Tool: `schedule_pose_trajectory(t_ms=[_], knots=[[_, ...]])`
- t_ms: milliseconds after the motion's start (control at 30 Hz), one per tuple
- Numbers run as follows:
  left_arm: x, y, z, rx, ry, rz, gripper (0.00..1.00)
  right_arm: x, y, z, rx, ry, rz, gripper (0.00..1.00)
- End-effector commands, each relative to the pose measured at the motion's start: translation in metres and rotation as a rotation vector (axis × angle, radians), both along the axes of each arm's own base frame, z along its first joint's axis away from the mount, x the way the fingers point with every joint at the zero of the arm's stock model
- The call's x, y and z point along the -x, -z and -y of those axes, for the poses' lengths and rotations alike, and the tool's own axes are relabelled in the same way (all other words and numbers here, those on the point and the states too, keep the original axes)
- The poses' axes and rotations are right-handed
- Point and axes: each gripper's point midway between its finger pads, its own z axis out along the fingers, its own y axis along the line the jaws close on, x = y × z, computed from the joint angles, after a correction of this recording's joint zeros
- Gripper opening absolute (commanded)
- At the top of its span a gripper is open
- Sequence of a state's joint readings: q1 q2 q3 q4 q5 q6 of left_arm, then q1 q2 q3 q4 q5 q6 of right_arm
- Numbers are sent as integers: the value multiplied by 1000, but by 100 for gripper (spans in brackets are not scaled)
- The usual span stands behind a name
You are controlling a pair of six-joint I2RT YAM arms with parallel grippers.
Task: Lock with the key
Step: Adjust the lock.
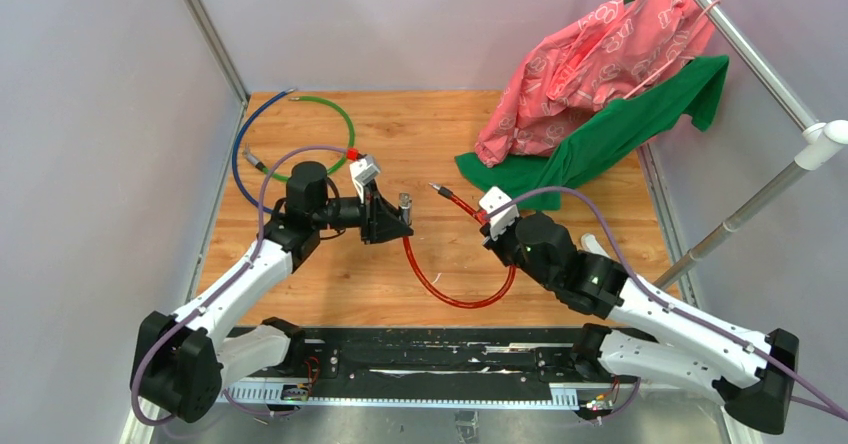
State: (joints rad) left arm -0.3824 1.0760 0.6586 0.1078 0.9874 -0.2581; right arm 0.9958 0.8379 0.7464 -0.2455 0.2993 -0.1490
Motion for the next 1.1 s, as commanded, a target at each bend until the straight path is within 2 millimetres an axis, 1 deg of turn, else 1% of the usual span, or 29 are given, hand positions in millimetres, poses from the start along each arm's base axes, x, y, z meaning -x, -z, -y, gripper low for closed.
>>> schedule_pose_trajectory(t_ms=[0, 67, 133, 167, 200, 233, 267, 300, 367, 400, 433, 467, 533, 600, 667, 700, 767, 867, 900, 933, 967, 1067], knots=[[-27, -9, -5, -25, -136, 67, 0, -1, -6, -5, -25, -46, 82, 0], [-46, 8, -15, -71, -286, 5, 0, -1, -5, -11, -66, -44, 67, 0], [-58, 23, -23, -103, -393, -54, 0, 0, -3, -19, -118, -43, 38, 0], [-63, 28, -26, -109, -439, -95, 0, 4, 2, -27, -140, -73, 16, 0], [-65, 30, -28, -108, -462, -116, 0, 6, 3, -32, -150, -98, 7, 0], [-66, 28, -25, -98, -451, -120, 0, 12, 9, -38, -147, -144, -9, 0], [-62, 22, -20, -84, -404, -96, 0, 14, 13, -38, -134, -157, -13, 0], [-58, 12, -15, -73, -345, -45, 0, 14, 18, -35, -117, -149, -12, 0], [-48, 0, -9, -78, -232, 95, 0, 13, 28, -25, -73, -138, 5, 0], [-43, -5, -9, -93, -188, 173, 0, 13, 30, -22, -62, -132, 15, 0], [-43, -9, -10, -109, -171, 246, 0, 13, 31, -19, -62, -123, 19, 0], [-44, -9, -13, -140, -161, 300, 0, 9, 30, -16, -77, -93, 30, 0], [-51, -4, -20, -210, -170, 360, 0, -1, 37, -2, -55, 28, 14, 0], [-54, 13, -28, -295, -184, 355, 0, -6, 55, 11, -12, 182, -99, 0], [-51, 29, -30, -375, -153, 385, 0, -1, 72, 19, 35, 304, -231, 0], [-46, 35, -27, -394, -127, 392, 0, 3, 81, 25, 54, 372, -296, 0], [-37, 35, -16, -377, -61, 432, 0, 13, 101, 33, 99, 483, -406, 0], [-23, 20, 5, -237, 21, 405, 0, 30, 132, 39, 163, 562, -528, 0], [-19, 19, 9, -210, 43, 382, 0, 32, 138, 38, 165, 563, -548, 0], [-16, 19, 12, -201, 60, 367, 0, 36, 143, 36, 174, 547, -568, 5], [-11, 25, 13, -214, 86, 356, 0, 37, 147, 31, 173, 524, -584, 11], [0, 40, 10, -274, 138, 333, 0, 44, 153, 25, 189, 477, -624, 42]])
